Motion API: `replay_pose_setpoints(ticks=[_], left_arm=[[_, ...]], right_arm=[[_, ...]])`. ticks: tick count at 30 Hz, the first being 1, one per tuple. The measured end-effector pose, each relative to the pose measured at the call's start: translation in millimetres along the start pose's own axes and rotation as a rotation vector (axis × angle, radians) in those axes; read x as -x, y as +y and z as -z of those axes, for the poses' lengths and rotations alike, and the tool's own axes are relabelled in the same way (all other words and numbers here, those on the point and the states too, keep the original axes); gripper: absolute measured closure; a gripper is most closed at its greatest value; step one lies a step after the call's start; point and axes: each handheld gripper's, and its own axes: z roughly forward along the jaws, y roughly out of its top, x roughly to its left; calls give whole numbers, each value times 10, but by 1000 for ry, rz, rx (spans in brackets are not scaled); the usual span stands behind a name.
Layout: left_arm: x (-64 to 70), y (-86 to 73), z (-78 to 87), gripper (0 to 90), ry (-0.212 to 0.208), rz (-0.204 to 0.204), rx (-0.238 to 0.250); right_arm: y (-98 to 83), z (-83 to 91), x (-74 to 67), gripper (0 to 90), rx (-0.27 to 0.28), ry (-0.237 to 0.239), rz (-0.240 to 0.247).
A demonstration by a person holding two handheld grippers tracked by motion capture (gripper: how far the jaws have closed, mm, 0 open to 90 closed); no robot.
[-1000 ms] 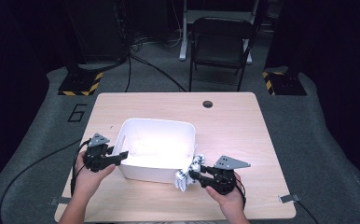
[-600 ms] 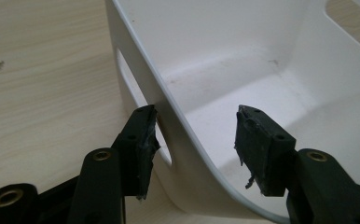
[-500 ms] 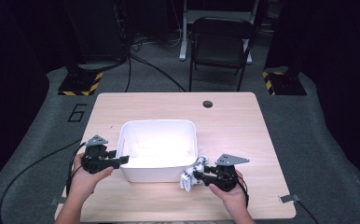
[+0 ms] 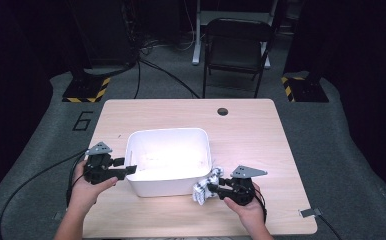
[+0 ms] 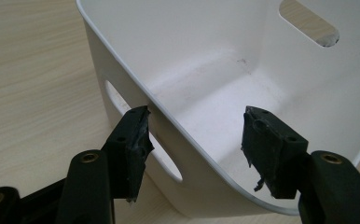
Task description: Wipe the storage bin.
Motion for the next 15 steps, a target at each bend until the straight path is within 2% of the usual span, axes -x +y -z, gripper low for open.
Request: replay_pose_setpoints(ticks=[1,6,9,10,11,12,14,15], left_arm=[[-17,15,8,416,-8,-10,-14],[-89,74,7,424,-18,-22,6],[-128,107,-46,424,8,-34,30],[-139,115,-60,424,13,-41,22],[-159,128,-121,430,45,-60,24],[-159,128,-121,435,45,-60,24],[-189,144,-173,445,59,-74,49],[-202,150,-204,449,63,-57,79]], right_arm=[[-6,3,-2,624,5,-1,2],[-37,28,-23,626,8,-8,2],[-53,47,-39,627,11,-12,-7],[-59,49,-48,627,13,-13,-8],[-70,49,-61,628,14,-14,-2],[-70,49,-61,628,14,-14,-2],[-87,56,-77,629,10,-17,2],[-92,59,-84,629,9,-17,-1]])
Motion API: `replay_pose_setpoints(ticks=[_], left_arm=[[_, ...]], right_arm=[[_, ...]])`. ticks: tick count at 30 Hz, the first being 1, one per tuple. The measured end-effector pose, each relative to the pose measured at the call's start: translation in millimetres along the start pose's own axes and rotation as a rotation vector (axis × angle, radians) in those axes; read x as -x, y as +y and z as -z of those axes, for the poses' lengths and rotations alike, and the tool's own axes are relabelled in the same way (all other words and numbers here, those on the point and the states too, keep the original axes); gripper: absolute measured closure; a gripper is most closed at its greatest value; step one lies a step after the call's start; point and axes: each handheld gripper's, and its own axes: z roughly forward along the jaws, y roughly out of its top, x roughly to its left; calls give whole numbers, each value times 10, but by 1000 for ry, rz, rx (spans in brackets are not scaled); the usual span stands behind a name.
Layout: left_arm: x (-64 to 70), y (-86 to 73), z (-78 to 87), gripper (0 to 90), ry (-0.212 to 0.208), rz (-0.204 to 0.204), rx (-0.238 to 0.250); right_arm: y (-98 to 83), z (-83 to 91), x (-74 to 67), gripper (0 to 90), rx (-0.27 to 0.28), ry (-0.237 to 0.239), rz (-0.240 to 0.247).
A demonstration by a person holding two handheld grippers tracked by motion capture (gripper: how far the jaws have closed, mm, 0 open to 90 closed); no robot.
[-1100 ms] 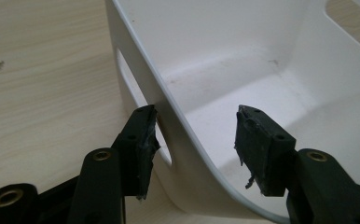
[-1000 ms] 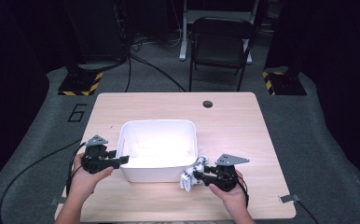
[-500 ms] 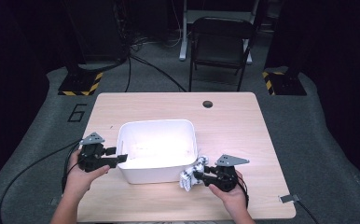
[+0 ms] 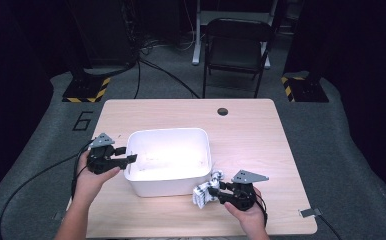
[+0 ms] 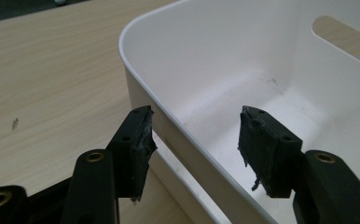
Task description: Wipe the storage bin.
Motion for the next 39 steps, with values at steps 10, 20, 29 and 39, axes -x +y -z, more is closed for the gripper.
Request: replay_pose_setpoints(ticks=[10,20,29,39], left_arm=[[-196,73,-229,565,39,17,28],[-129,122,-268,686,84,9,16],[91,61,-132,668,76,-7,-41],[48,100,20,634,-4,-25,-170]], right_arm=[[-66,74,-21,630,10,-19,-7],[-98,104,-28,630,16,-24,-19],[-97,83,-45,627,3,-23,-5],[-80,105,-13,627,10,-20,-9]])
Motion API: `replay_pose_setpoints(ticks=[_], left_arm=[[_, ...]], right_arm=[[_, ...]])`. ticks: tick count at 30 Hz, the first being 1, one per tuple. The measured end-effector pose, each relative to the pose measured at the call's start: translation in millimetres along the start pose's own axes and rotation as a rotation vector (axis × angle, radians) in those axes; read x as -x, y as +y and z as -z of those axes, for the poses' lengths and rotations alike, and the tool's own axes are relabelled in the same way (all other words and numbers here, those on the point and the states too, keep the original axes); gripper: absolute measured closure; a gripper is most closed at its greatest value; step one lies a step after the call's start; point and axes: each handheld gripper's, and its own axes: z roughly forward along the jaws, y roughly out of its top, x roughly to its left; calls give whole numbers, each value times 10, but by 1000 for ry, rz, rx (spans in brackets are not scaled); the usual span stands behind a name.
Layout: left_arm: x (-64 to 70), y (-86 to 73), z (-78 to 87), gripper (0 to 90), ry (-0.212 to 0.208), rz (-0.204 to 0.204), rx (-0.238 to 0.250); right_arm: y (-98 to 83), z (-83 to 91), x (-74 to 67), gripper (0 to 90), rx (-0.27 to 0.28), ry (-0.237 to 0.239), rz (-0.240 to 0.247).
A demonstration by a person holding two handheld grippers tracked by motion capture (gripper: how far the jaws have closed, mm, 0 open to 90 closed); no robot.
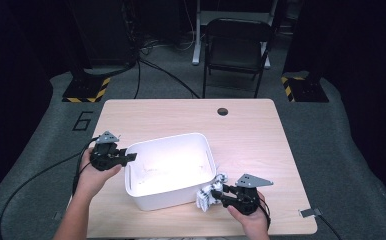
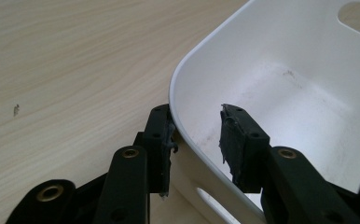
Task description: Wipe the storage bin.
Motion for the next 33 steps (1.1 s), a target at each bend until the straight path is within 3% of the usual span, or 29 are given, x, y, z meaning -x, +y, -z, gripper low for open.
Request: replay_pose_setpoints(ticks=[4,11,13,17,19,23,27,33], left_arm=[[6,9,32,626,-12,-31,-23],[-39,-17,-48,599,-19,-56,94],[-40,-32,-72,627,-25,-63,103],[-5,-80,-136,705,31,-91,113],[15,-94,-131,719,40,-92,121],[22,-126,-99,742,13,-70,142],[29,-149,-67,743,12,-73,143],[24,-168,-26,738,12,-78,138]], right_arm=[[-10,1,8,625,2,-1,-7],[18,31,-12,626,19,-9,7],[43,58,-31,626,46,-4,17],[129,142,-118,625,100,6,45],[166,158,-141,625,114,5,58],[152,121,-91,610,102,20,39],[111,33,-21,607,61,29,10],[37,-117,7,606,-11,4,13]])
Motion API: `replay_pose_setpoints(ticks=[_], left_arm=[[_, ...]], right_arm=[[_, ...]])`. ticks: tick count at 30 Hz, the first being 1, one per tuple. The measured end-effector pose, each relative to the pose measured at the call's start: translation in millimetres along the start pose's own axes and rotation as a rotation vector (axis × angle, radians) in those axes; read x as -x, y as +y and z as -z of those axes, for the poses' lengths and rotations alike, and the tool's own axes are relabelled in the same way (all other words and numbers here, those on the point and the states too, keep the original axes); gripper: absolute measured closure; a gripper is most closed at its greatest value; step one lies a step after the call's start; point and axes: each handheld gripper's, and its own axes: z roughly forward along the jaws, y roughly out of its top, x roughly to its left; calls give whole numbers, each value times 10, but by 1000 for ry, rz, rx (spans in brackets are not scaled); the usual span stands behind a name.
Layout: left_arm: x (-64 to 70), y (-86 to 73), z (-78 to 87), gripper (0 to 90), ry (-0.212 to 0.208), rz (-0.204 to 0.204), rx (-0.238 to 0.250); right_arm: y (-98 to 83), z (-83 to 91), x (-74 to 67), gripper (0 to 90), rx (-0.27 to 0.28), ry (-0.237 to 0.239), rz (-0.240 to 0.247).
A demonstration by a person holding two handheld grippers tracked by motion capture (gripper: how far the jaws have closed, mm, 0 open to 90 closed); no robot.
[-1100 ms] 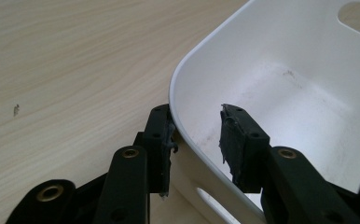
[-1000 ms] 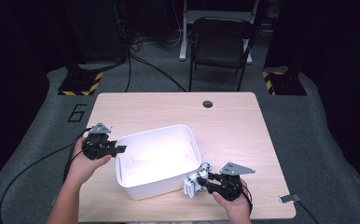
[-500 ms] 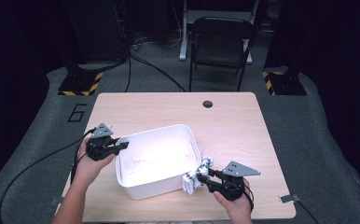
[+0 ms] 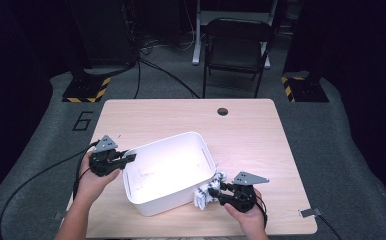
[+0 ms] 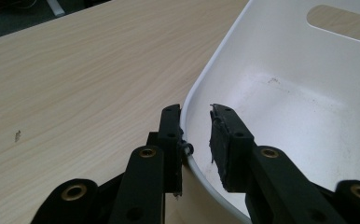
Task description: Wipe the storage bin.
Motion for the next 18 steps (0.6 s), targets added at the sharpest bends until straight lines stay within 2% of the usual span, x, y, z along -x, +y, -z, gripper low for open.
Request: replay_pose_setpoints(ticks=[6,12,14,16,17,18], left_arm=[[13,-9,25,735,7,8,-8],[19,-2,48,738,-7,0,-31],[28,-5,40,738,4,0,-28],[35,-14,35,738,11,1,-30],[35,-14,39,738,7,2,-32],[46,-19,36,738,17,1,-26]], right_arm=[[-140,-204,109,606,-126,-9,0],[-140,-216,130,610,-129,-14,-4],[-123,-196,108,611,-124,-27,4],[-92,-157,86,610,-103,-31,14],[-57,-117,75,610,-75,-33,27],[-33,-87,56,610,-53,-31,19]])
